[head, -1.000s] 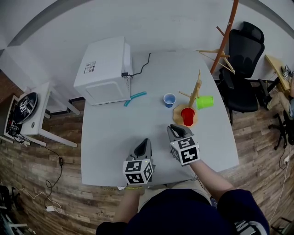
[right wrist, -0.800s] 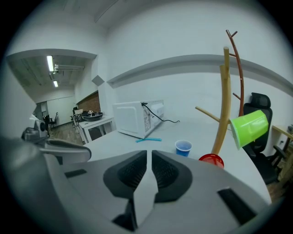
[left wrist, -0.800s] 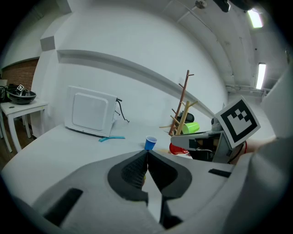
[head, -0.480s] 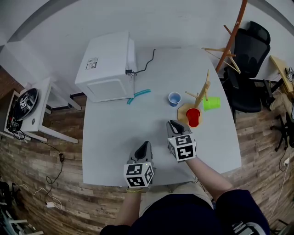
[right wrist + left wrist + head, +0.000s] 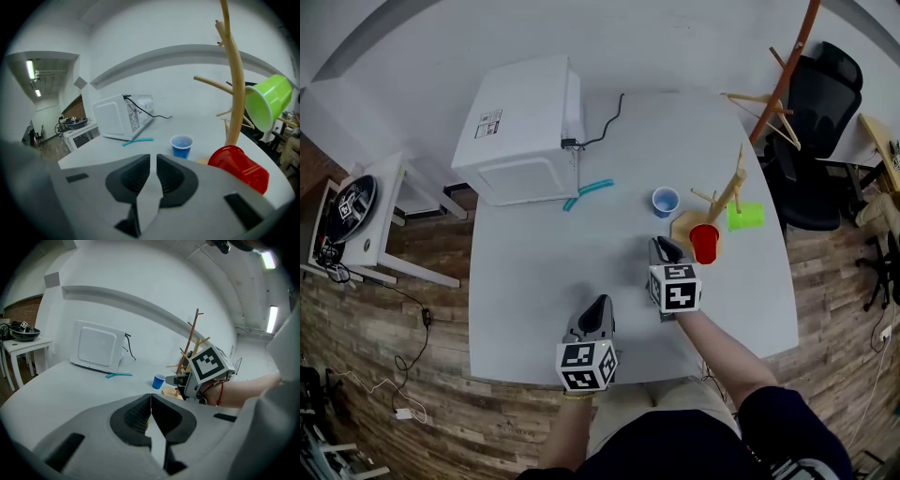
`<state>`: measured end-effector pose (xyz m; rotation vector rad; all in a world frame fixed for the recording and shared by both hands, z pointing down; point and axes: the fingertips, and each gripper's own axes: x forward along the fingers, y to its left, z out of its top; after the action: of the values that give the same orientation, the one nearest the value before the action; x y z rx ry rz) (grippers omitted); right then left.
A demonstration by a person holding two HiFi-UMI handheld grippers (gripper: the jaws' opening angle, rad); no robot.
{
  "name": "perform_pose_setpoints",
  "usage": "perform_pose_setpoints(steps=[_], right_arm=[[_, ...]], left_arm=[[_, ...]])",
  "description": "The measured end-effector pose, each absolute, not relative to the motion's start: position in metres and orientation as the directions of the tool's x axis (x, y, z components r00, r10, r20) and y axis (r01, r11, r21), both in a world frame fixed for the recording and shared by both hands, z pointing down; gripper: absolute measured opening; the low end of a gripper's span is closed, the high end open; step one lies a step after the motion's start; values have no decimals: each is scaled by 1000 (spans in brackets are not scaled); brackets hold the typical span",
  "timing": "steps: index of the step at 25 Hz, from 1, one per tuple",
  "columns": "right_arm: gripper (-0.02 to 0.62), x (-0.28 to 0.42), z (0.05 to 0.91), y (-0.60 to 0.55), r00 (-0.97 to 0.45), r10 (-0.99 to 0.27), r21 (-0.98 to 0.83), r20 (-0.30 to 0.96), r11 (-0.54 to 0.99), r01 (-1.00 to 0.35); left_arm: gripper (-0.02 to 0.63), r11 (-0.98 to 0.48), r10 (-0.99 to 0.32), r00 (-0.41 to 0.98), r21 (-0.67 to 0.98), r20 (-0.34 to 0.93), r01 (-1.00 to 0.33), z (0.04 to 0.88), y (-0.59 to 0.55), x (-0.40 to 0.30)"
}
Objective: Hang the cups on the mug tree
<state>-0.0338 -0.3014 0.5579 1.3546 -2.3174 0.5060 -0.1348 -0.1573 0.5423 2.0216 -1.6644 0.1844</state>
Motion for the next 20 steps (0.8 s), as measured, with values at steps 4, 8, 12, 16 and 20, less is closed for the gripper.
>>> perform_pose_setpoints(steps=[4,8,12,16,20], right_arm=[[51,-32,569,-313,-419,-741,-98,525,436,-895],[51,-30,580,-324,-388,-748,-96,539,403,-910],[53,-28,589,-336,-368,-751,-108,548,373,-922],[106,-27,597,-346,-348,-755,-102,556,354,-930],[164,-25,605,-356,-321,-760,-94,565,327,-940]], left_arm=[[20,-108,-875,236,305,423,-946,549,-156,-136],[20,-108,-870,240,309,430,-945,554,-157,-137],[20,-98,-868,236,316,437,-944,559,-158,-139],[20,-86,-863,233,324,447,-942,565,-159,-142],[20,-77,-859,230,328,458,-941,571,-160,-145]])
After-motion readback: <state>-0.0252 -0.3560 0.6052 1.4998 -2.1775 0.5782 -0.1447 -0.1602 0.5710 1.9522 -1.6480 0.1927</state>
